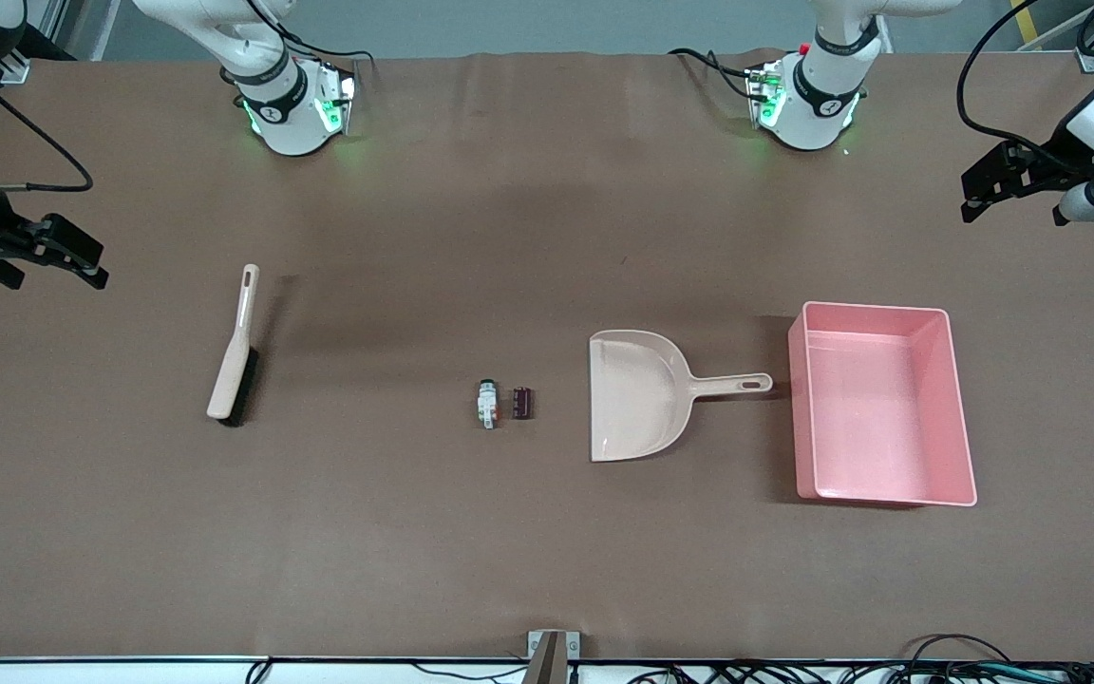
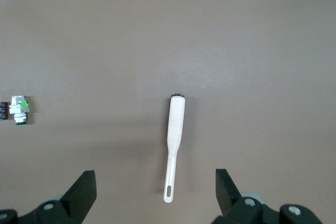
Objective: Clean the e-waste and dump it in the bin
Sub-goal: 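Reach the right gripper to the brush while the left gripper reaches the dustpan, then grasp the brush handle with the right gripper while the left gripper grasps the dustpan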
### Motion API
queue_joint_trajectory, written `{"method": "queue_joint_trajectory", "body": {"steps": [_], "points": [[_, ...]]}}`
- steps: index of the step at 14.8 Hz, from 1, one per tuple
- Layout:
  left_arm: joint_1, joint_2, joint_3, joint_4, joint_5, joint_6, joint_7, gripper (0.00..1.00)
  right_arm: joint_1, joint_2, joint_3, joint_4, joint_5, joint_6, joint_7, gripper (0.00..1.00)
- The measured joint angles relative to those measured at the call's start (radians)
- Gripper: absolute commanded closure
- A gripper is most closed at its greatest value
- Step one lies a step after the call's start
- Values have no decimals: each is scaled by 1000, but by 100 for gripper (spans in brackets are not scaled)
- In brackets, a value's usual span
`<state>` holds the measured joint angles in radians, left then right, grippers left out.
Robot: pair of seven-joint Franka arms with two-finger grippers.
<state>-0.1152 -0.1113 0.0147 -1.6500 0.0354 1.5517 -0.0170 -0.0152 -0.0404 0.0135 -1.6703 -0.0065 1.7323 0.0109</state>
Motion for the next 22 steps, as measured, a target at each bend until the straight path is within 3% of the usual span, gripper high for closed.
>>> {"method": "queue_joint_trajectory", "body": {"steps": [6,10,12,17,22], "points": [[-4,7,-1,5,0,-5,10,0,0,22,0,0,-1,-24,-2,0],[-15,78,-42,9,0,25,101,0,-38,92,-1,-26,-2,-33,-47,0],[-18,143,-109,9,5,78,115,0,-60,133,-1,-106,-2,83,-60,0],[-28,336,-298,11,186,236,116,0,-64,183,5,-390,-2,460,-60,0],[-32,501,-348,12,230,360,220,5,-64,260,6,-572,-2,762,-60,0]]}}
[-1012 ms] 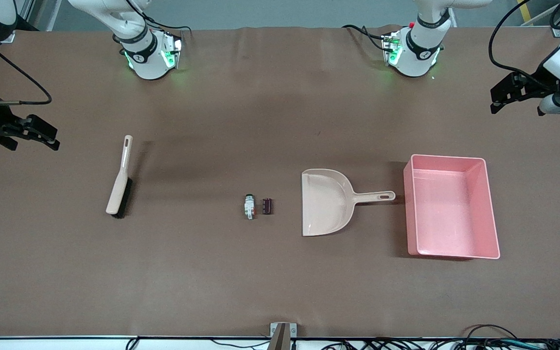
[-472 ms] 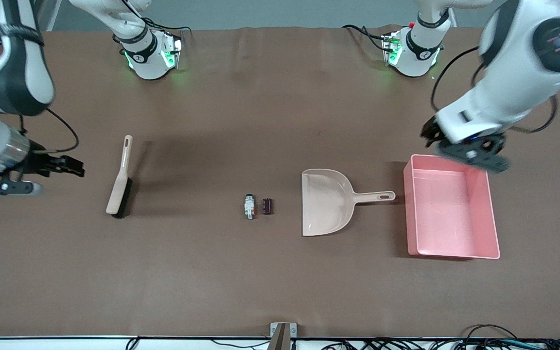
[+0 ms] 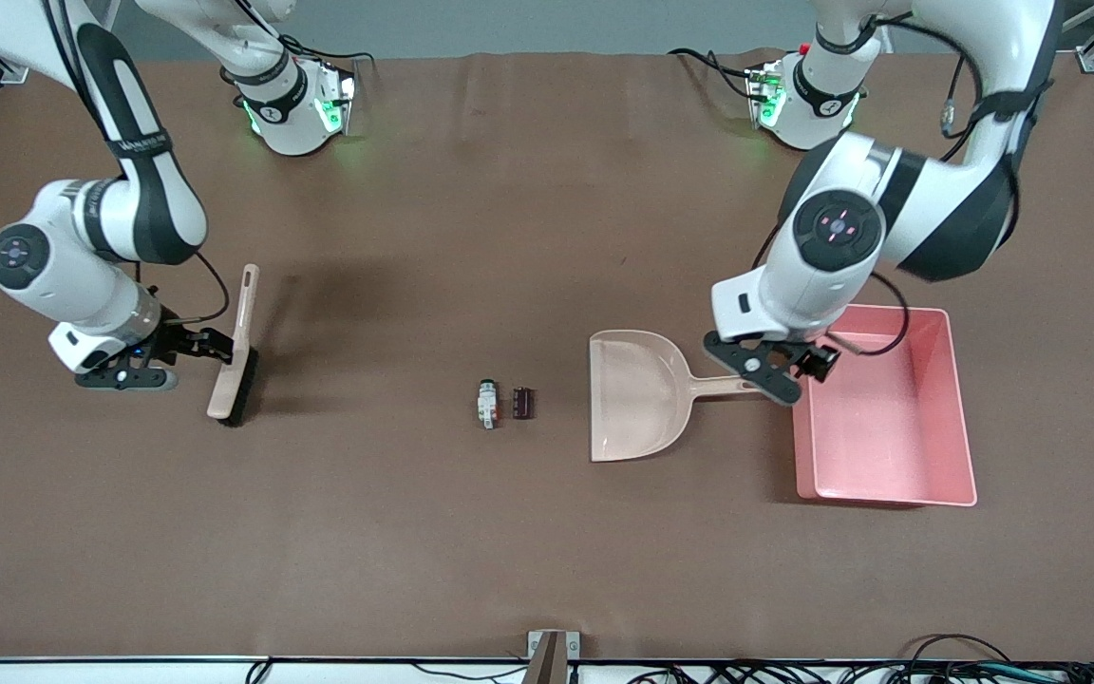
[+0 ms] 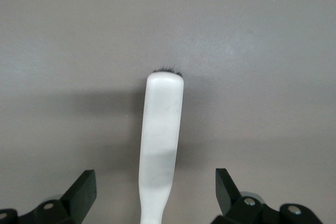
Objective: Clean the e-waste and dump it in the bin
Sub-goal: 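Grasp the brush handle with the right gripper while the left gripper grasps the dustpan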
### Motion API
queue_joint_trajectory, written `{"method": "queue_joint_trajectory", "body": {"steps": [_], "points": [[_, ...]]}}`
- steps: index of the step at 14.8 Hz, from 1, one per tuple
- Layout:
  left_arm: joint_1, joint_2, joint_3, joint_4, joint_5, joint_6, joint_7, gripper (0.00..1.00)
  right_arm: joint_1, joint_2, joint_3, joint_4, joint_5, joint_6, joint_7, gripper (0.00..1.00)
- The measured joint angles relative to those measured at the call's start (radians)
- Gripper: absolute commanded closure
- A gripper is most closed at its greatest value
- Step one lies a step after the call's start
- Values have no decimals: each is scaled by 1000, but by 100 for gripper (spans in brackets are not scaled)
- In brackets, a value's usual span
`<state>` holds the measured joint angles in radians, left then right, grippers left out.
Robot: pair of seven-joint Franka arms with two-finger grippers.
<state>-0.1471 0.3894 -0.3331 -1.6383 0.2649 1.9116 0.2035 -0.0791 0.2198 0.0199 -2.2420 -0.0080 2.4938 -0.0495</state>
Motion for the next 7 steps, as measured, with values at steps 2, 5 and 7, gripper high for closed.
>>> {"method": "queue_joint_trajectory", "body": {"steps": [2,5,7], "points": [[-3,50,-6,-2,24,28,69,8,0,24,0,-52,0,99,0,0],[-7,83,-13,-33,36,91,215,9,1,61,2,-80,0,171,0,0],[0,86,-12,-64,37,134,310,11,2,77,4,-81,0,192,0,7]]}}
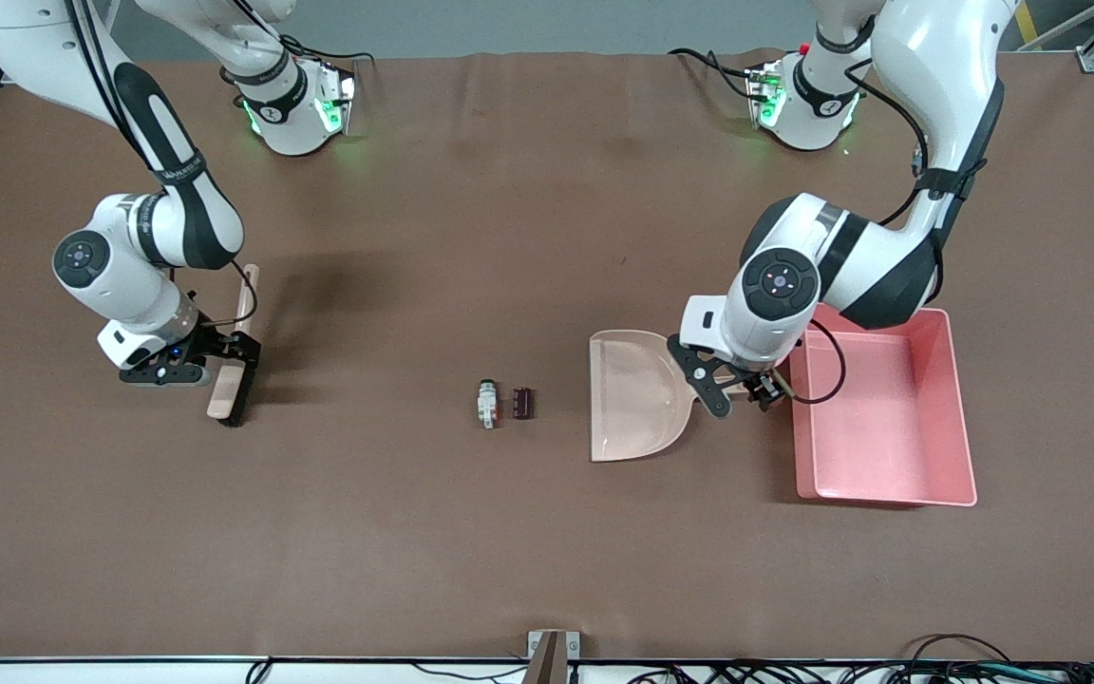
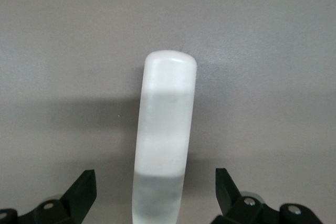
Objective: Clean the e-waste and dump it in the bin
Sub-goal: 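Grasp the brush handle with the right gripper while the left gripper grasps the dustpan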
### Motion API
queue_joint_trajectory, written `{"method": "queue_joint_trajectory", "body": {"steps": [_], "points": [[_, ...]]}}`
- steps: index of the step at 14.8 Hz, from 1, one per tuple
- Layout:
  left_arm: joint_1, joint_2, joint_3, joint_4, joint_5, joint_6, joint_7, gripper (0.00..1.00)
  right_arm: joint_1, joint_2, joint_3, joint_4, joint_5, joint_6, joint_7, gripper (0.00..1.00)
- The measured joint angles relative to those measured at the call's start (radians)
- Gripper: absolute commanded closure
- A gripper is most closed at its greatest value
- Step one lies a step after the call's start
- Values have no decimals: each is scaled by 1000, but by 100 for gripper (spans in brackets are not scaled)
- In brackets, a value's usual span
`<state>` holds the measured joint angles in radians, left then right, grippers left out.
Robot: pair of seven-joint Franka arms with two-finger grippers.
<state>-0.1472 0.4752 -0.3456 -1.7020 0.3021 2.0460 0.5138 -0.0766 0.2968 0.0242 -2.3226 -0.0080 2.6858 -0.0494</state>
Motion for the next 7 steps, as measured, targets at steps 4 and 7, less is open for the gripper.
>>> {"method": "queue_joint_trajectory", "body": {"steps": [4,7], "points": [[7,0,0,-72,26,150,98,12,1,11,1,0,0,7,0,46],[21,6,0,-128,29,236,161,14,1,11,2,0,0,7,0,72]]}}
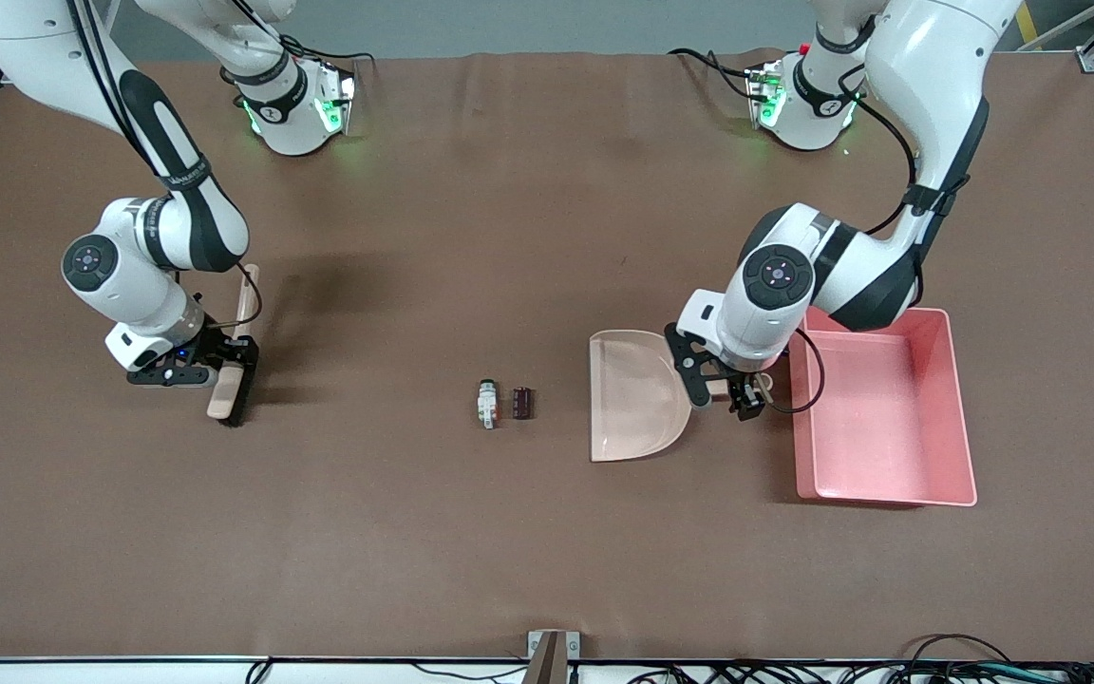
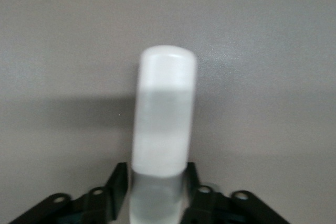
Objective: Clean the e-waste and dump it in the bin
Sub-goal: 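Grasp the brush handle with the right gripper while the left gripper grasps the dustpan, then move the held brush toward the switch and capacitor with the right gripper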
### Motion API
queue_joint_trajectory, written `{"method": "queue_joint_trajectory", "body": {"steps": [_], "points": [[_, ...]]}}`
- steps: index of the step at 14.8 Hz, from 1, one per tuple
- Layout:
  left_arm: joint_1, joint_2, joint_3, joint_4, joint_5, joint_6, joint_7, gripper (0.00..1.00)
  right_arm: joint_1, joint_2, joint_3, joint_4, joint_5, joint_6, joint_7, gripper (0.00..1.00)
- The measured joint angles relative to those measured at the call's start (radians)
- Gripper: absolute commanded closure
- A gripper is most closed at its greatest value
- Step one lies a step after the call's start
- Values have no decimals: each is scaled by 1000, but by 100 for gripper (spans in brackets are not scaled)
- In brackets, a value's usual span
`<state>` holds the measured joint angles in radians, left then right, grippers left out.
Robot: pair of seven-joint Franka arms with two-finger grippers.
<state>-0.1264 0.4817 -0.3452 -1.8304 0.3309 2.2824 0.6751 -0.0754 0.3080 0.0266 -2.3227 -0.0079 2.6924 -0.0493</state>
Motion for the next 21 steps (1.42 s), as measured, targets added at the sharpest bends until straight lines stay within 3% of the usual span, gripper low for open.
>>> {"method": "queue_joint_trajectory", "body": {"steps": [3,5,9,17,21], "points": [[6,17,0,-11,21,12,35,14,1,0,1,0,0,-1,0,95],[6,25,0,-14,33,12,42,14,2,0,2,1,0,-5,0,98],[-4,33,-1,-28,39,12,72,15,56,-2,5,32,1,-85,45,99],[-23,77,-4,-1,85,29,74,25,288,-2,13,125,5,-119,387,99],[-39,95,-4,22,88,29,74,27,347,14,13,152,66,-119,435,99]]}}
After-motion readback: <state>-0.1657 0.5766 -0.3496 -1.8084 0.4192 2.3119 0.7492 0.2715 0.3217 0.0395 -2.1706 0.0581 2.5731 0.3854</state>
